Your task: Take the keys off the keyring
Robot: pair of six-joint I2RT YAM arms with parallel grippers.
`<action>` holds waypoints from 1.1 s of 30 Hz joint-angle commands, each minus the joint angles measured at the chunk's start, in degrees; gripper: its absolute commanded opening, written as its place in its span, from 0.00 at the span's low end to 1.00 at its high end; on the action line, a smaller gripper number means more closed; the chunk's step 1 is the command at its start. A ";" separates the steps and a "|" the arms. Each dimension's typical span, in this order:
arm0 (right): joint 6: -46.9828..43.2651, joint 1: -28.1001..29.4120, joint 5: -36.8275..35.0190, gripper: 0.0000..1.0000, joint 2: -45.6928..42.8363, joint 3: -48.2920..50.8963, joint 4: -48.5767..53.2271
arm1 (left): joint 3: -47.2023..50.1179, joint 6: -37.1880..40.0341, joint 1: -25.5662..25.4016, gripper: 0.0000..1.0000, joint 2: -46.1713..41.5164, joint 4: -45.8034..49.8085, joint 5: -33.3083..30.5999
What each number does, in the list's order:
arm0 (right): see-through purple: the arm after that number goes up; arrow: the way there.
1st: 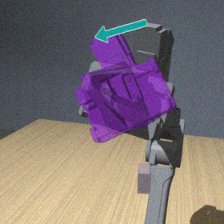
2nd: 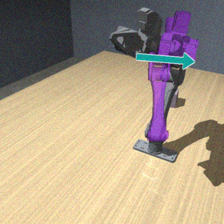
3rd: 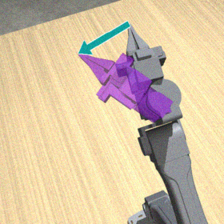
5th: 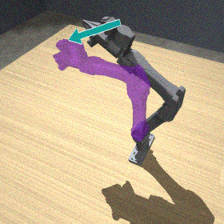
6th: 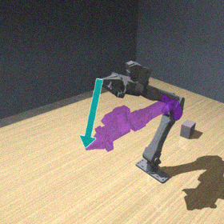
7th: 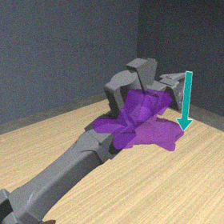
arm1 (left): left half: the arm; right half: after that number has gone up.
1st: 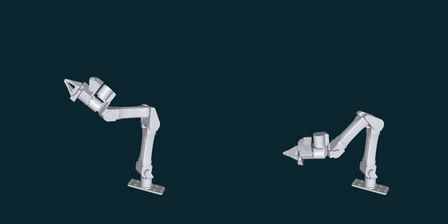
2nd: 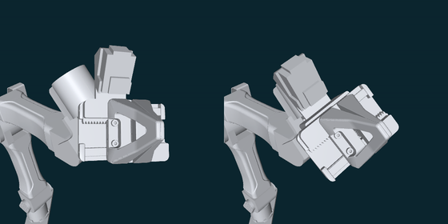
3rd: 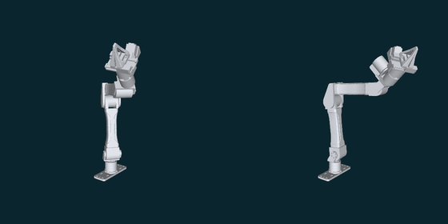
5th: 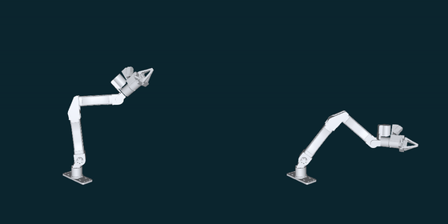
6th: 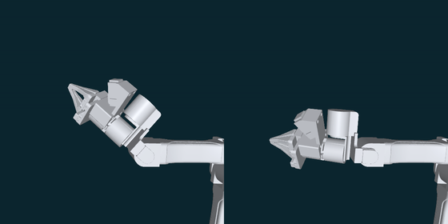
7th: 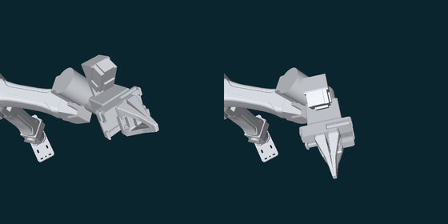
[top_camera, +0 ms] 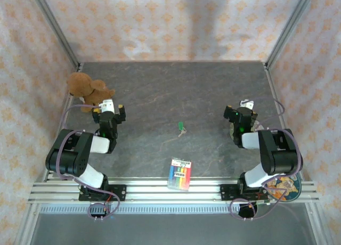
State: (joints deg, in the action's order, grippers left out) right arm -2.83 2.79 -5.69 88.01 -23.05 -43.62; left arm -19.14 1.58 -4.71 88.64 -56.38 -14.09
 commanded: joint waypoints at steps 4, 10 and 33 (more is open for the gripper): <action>0.43 -0.37 -0.02 0.99 -0.65 -0.79 -1.25 | -0.90 0.70 0.58 1.00 -0.45 -0.18 -0.33; 0.45 -0.41 -0.02 0.99 -0.69 -0.82 -1.29 | -1.08 0.61 0.60 1.00 -0.39 0.05 -0.33; 0.40 -0.36 -0.01 0.99 -0.68 -0.82 -1.34 | -2.21 -0.60 1.79 1.00 -0.51 3.32 1.25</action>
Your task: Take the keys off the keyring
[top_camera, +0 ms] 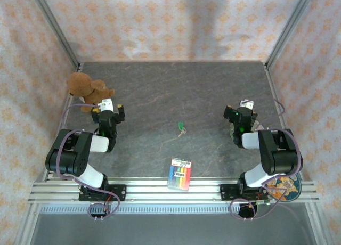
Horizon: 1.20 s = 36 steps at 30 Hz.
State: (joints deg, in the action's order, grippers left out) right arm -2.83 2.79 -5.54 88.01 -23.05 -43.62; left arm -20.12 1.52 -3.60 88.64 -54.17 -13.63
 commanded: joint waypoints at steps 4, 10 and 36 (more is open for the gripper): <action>1.18 -0.41 -2.16 0.99 -2.55 -1.75 1.48 | -0.64 -0.31 0.63 1.00 -1.69 0.73 0.57; 4.80 -0.41 -3.48 0.99 -10.97 -13.73 28.17 | -6.61 -0.77 -0.33 1.00 -10.16 18.18 -3.91; 20.94 11.51 31.25 0.55 -14.29 -29.70 72.14 | -15.89 -36.98 -12.49 0.72 -27.17 58.24 36.33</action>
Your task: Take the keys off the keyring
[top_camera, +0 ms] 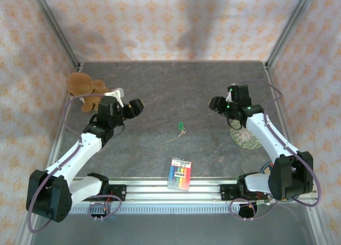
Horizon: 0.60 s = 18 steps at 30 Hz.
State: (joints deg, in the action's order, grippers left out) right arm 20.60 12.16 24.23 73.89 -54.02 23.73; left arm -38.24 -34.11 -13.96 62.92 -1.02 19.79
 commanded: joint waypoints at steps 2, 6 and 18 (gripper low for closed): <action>-2.91 4.44 0.81 0.54 0.50 2.36 4.53 | 4.25 -1.99 -4.83 0.71 -2.63 4.99 1.36; -3.01 9.64 -1.70 0.52 2.74 4.16 2.81 | 7.38 -2.31 -9.60 0.71 -4.37 5.10 -2.51; -3.11 21.39 -7.73 0.55 15.63 -0.17 -1.05 | 10.47 -6.21 -16.60 0.73 -0.48 -0.39 -5.99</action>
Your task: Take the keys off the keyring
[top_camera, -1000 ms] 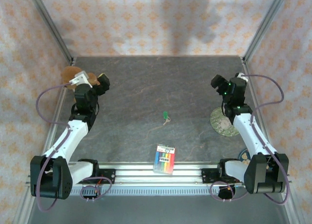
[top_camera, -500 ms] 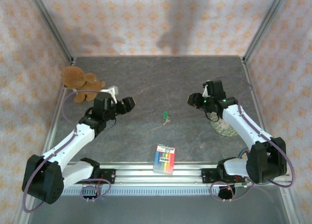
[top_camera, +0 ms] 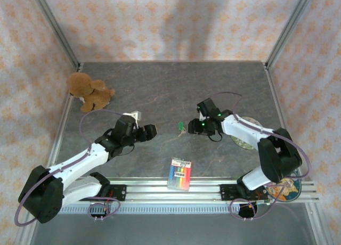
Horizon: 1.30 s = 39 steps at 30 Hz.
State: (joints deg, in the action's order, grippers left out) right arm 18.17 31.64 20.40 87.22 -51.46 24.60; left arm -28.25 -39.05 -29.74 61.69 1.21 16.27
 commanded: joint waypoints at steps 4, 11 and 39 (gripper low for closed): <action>-0.70 3.75 -5.75 0.53 6.48 -4.94 -3.43 | 0.69 -1.82 -1.62 0.73 1.24 -2.67 -3.34; -1.77 6.01 -8.02 0.45 12.81 -10.45 -3.03 | 2.18 -2.26 -2.09 0.73 -0.34 -2.70 -4.38; -3.08 7.56 -11.39 0.26 17.48 -14.74 0.28 | 4.25 -3.22 -2.17 0.74 -0.76 -3.88 -4.57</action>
State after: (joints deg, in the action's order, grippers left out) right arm 15.33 38.68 11.35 105.38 -65.65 23.20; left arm -24.75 -41.58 -31.53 62.22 -1.17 13.02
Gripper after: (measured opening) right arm 0.263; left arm 0.741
